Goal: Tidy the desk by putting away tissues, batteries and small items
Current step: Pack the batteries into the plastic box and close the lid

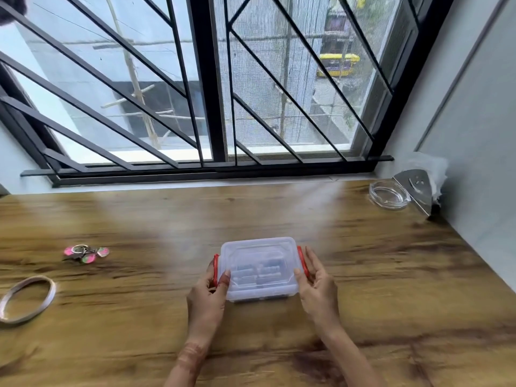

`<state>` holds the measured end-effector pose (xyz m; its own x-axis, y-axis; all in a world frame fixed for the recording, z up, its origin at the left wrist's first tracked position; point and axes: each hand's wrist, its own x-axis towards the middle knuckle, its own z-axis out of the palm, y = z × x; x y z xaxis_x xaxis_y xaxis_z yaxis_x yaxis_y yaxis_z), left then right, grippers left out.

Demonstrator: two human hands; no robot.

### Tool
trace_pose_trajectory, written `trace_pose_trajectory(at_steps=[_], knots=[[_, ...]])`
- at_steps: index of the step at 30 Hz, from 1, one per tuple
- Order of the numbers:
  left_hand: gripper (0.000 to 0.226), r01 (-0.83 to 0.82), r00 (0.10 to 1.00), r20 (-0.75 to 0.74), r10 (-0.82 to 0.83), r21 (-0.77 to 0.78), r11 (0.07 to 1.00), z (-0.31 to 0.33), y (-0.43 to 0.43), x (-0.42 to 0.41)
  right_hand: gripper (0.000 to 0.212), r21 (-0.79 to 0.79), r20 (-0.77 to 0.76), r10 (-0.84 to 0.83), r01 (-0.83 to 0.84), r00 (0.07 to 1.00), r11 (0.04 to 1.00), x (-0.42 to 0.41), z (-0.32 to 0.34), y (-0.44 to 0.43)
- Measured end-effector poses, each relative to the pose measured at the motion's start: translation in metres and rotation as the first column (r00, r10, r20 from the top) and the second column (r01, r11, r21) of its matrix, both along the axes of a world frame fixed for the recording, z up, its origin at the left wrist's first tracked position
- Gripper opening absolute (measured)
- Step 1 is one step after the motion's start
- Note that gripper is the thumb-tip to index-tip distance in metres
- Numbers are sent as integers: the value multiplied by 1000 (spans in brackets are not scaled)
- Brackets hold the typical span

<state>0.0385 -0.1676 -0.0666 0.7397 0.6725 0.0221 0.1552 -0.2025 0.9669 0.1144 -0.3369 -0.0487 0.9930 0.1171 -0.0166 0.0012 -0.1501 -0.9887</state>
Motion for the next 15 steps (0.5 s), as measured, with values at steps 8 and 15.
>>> trace_pose_trajectory(at_steps=[8,15], knots=[[44,6,998,-61,9,241,970,11,-5,-3,44,-151,114,-10,27,993,988,-2,-1,-2],[28,-4,979,-203,34,147,989,17,-5,-4,24,-216,-145,17,-49,989,975,5,-1,-6]])
